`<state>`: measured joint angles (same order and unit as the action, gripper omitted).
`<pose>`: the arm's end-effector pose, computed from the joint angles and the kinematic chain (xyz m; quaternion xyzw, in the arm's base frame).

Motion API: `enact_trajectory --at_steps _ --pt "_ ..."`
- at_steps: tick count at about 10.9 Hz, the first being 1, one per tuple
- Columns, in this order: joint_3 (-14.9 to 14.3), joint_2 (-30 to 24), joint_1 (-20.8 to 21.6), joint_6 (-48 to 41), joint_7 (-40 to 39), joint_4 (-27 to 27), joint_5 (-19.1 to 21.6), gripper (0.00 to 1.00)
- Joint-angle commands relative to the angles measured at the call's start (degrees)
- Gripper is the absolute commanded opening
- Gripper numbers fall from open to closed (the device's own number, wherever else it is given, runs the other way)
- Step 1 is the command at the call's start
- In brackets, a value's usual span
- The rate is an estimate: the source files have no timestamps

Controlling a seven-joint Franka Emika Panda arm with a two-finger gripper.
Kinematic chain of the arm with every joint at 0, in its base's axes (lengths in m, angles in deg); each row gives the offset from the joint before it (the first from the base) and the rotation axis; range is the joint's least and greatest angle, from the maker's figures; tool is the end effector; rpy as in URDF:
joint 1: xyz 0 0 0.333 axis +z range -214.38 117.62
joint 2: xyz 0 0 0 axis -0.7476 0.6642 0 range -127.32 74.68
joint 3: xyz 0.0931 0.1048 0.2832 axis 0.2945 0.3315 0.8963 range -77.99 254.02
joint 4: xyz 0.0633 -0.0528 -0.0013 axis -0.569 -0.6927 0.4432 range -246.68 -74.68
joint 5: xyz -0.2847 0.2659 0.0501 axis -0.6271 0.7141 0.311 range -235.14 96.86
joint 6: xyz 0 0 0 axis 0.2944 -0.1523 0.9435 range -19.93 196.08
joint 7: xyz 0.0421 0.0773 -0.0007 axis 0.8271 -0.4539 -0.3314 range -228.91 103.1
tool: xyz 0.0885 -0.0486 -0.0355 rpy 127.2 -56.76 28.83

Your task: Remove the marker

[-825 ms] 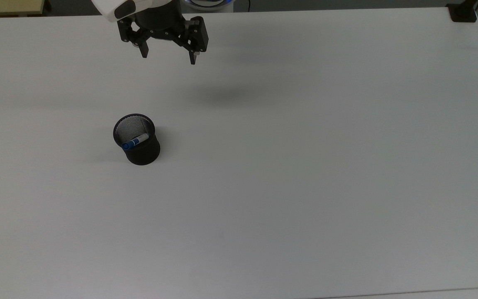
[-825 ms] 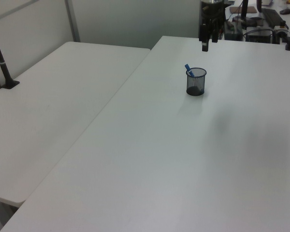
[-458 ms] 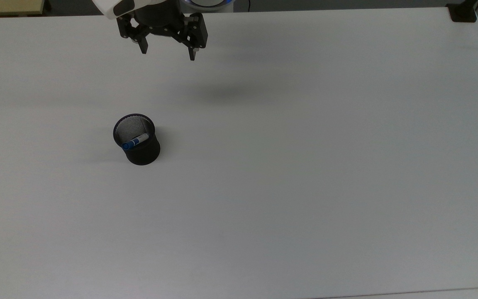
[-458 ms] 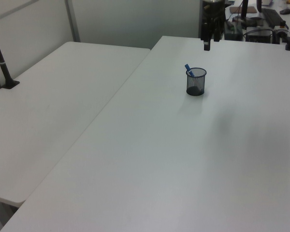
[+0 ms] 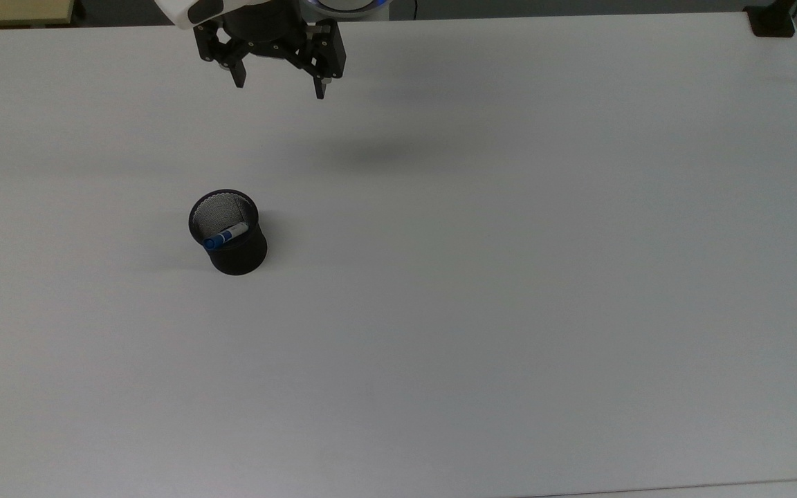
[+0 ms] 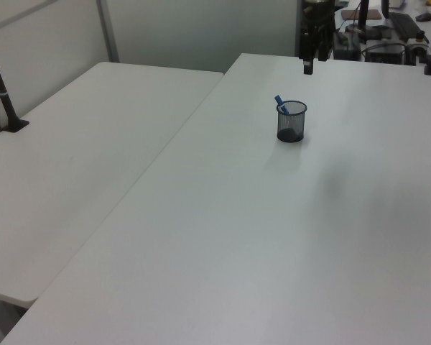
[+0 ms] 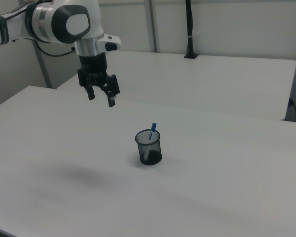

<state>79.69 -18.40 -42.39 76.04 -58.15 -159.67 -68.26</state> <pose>0.6002 -0.0175 0.5611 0.9979 -0.0620 -0.0162 0.0027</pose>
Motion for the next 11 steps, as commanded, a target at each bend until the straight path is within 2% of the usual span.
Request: enact_trajectory --at_steps 1,3,5,8,10,11 --pt "-0.29 -0.37 0.08 -1.36 0.08 0.30 -0.26 1.00" --pt "-1.16 -0.28 -0.18 -1.27 -0.70 0.30 -0.44 1.00" --pt "-4.06 0.59 -0.18 -0.48 -5.78 0.30 -0.70 1.00" --pt "-8.89 2.78 -0.10 8.11 -11.33 0.22 -0.18 1.00" --pt "-10.22 6.73 -0.36 13.90 -11.52 0.22 0.43 0.99" --pt "-10.40 8.58 -0.53 16.98 -11.52 0.22 1.05 0.95"
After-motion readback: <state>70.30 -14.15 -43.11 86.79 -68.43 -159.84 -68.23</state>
